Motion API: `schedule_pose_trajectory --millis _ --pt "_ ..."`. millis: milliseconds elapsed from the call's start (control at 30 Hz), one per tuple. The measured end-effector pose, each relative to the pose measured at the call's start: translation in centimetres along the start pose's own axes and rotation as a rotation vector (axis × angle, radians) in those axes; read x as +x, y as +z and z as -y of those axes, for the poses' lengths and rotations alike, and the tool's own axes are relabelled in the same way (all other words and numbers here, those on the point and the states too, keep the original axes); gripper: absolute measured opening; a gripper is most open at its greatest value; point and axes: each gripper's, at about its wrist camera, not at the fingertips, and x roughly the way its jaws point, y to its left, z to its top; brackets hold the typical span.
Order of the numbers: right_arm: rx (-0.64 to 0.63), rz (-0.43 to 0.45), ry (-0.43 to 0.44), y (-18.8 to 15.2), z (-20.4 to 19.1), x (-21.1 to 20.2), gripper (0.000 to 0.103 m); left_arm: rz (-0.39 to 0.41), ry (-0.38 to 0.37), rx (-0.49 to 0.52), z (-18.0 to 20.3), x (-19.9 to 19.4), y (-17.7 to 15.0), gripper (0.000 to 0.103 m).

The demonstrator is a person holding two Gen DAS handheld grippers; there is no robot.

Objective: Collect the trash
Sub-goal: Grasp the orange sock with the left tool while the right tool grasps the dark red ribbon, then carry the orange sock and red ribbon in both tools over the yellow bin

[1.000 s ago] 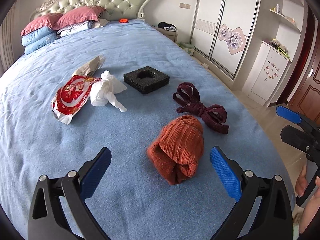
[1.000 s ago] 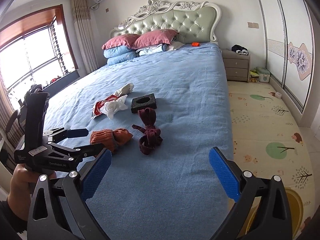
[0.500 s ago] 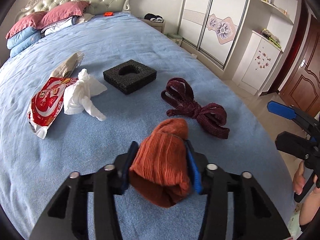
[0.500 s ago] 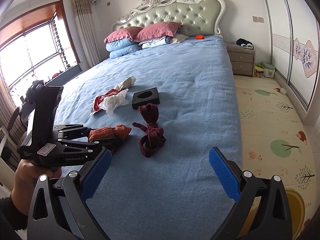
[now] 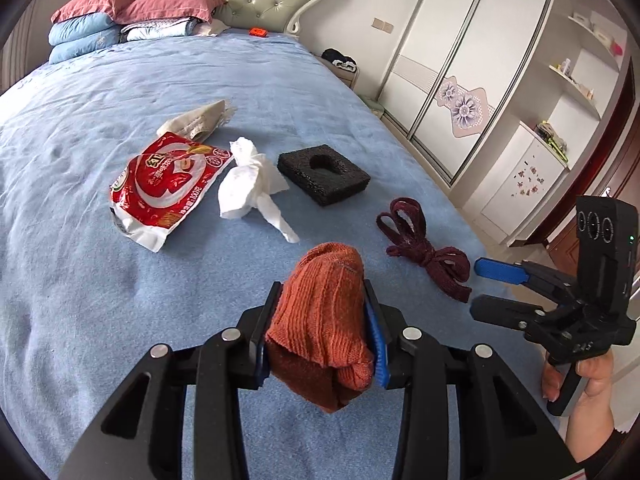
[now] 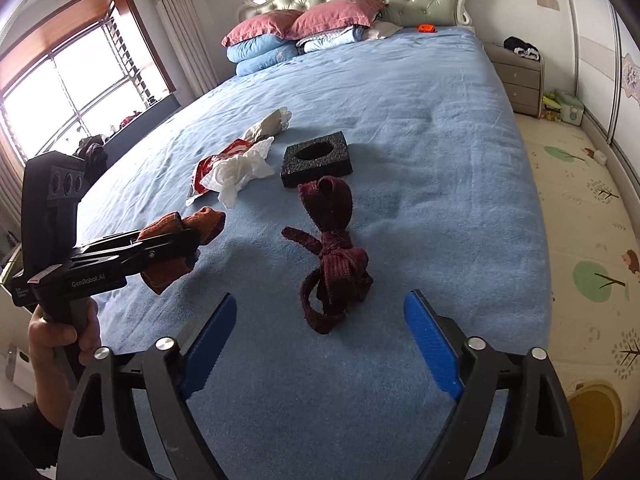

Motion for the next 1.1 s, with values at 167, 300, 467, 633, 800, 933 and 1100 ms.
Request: schedule_pose_trajectory --millis 167,300,467,633,800,933,1100 --pt "0.037 -0.038 -0.021 1.2 0.7 2.1 0.064 -0.003 -0.031 -0.017 -0.4 0.1 -0.2 0.04" --pt "-0.002 -0.048 -0.047 1.4 0.2 2.6 0.034 -0.009 -0.036 -0.016 -0.3 0.2 -0.4 0.04" --pt "-0.026 -0.021 -0.042 0.9 -0.2 1.7 0.023 -0.004 -0.032 -0.007 0.1 -0.2 -0.4 0.04" --pt "-0.054 0.001 -0.034 0.0 -0.9 0.0 0.023 0.005 -0.029 -0.01 0.3 -0.9 -0.3 0.04" --pt "-0.05 0.017 -0.027 -1.0 -1.2 -1.9 0.023 -0.001 -0.046 -0.015 1.1 -1.3 -0.6 0.04" --pt "-0.033 0.055 -0.027 -2.2 -0.6 -4.3 0.023 -0.011 -0.06 0.001 2.8 -1.3 -0.9 0.04" --pt "0.004 0.101 -0.047 -4.1 1.2 -8.0 0.023 -0.048 -0.118 0.034 6.4 -0.3 -1.5 0.04"
